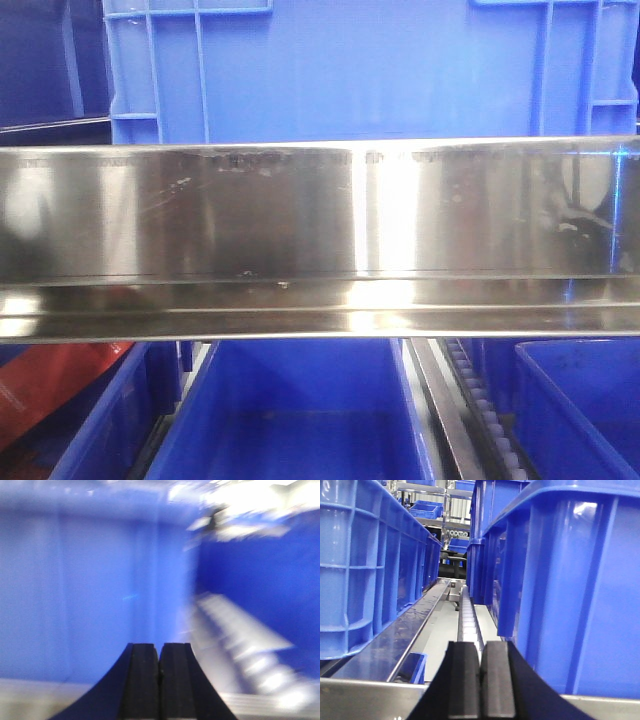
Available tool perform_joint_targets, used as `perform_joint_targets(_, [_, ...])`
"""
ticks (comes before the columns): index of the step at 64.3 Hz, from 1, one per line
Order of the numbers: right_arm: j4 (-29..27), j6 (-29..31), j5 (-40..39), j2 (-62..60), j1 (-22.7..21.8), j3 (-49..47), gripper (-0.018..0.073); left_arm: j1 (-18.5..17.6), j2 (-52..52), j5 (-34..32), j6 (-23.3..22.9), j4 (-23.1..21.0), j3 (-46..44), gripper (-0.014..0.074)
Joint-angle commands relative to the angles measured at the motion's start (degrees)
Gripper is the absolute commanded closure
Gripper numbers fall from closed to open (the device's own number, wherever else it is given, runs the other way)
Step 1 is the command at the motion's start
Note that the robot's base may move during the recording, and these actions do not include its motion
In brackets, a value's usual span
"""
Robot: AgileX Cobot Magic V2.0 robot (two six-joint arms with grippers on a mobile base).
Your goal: Place cylindrical capacitor in blue bin on shelf
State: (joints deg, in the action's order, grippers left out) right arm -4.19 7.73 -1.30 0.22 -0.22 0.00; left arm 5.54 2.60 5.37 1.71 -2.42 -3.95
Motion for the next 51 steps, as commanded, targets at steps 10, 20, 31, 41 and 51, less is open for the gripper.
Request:
perform_joint_targets(10, [-0.19, -0.10, -0.65, -0.22, -0.33, 0.00, 0.0721, 0.09, -2.60, 0.20, 1.10, 2.42, 3.95, 0.0707])
perform_joint_targets(20, [-0.19, -0.10, -0.65, -0.22, -0.33, 0.00, 0.0721, -4.01, -2.60, -1.90, 1.10, 2.42, 3.95, 0.0707])
perform_joint_targets(31, [-0.19, -0.10, -0.65, -0.22, -0.33, 0.00, 0.0721, -5.33, -2.60, -3.65, 1.10, 1.14, 3.95, 0.0707])
perform_joint_targets(41, [-0.19, -0.10, -0.65, -0.22, -0.33, 0.00, 0.0721, -5.33, -2.60, -4.20, 1.10, 1.02, 3.95, 0.0707])
perform_joint_targets(51, [-0.19, -0.10, -0.65, -0.22, -0.33, 0.00, 0.0721, -5.33, -2.60, -4.20, 1.10, 1.02, 3.95, 0.0707])
